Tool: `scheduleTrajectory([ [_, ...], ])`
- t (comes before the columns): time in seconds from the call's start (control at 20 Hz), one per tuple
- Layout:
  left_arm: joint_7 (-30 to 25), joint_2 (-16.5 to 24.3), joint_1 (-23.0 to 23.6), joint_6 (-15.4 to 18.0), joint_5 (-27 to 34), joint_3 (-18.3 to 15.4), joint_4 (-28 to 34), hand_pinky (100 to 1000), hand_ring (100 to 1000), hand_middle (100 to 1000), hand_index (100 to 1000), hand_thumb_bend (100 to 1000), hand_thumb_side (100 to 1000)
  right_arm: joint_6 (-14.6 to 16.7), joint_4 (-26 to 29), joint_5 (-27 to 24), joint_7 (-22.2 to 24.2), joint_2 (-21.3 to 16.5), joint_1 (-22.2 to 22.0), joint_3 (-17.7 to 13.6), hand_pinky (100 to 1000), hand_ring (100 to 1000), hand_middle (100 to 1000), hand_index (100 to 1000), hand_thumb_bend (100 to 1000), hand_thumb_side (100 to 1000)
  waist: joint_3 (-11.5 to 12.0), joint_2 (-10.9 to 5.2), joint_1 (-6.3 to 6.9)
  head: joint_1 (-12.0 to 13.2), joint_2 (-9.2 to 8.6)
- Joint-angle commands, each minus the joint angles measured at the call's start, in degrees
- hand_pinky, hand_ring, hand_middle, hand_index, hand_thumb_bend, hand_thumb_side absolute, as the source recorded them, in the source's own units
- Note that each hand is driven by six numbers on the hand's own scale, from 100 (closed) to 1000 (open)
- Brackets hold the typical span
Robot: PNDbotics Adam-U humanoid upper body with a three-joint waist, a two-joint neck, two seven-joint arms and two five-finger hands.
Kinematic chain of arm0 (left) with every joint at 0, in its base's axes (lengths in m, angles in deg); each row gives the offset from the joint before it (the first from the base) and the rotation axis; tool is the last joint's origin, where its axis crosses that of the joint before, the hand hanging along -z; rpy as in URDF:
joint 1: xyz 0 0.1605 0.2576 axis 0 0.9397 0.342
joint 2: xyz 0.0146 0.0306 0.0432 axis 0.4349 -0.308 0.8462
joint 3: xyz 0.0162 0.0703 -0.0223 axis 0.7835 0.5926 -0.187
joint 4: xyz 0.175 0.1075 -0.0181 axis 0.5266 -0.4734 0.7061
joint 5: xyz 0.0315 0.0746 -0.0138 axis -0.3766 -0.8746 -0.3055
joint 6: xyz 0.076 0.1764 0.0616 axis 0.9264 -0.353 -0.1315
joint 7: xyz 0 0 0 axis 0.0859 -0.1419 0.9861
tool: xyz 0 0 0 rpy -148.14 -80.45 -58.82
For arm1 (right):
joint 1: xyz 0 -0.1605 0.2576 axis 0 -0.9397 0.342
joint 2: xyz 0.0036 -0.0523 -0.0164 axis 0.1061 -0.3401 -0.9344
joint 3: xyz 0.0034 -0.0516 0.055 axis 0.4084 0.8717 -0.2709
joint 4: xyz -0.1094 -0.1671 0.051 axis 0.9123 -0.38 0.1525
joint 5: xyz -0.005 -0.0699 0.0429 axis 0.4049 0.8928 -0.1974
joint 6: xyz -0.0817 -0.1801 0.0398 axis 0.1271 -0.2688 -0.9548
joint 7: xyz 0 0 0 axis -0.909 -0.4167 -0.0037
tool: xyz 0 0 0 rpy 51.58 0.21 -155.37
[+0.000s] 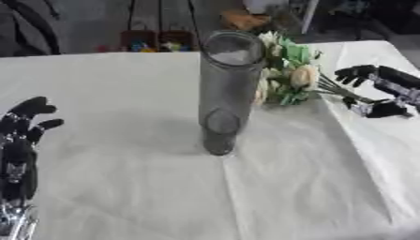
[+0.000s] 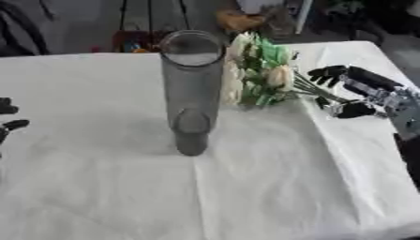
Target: Arrange flowers into the vase.
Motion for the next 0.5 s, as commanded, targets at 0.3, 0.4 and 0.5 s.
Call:
scheduleTrajectory([
  [0.3,-0.17,0.16,-0.67,0.04,0.25,0.20,0.91,711,930,633,798,960,767,4.63,-1.66,3.63,1.67,-0.58,2.47,-1.27,688,778,792,955,178,126,0.39,-0.97,0.05,-0.23,0.34],
  [0.4,-0.19,0.13,-0.68,0.03,0.27,0.21,0.92,711,930,633,798,960,767,4.63,-2.02,4.29,0.96,-0.54,2.70,-1.47,686,777,791,955,177,122,0.47,-0.98,0.10,-0.28,0.30],
  [0.5,-0.19,0.10,-0.71,0.02,0.28,0.21,0.93,711,930,633,798,960,767,4.63,-2.35,4.79,0.21,-0.55,2.95,-1.90,685,776,789,955,177,115,0.56,-1.02,0.15,-0.32,0.27],
])
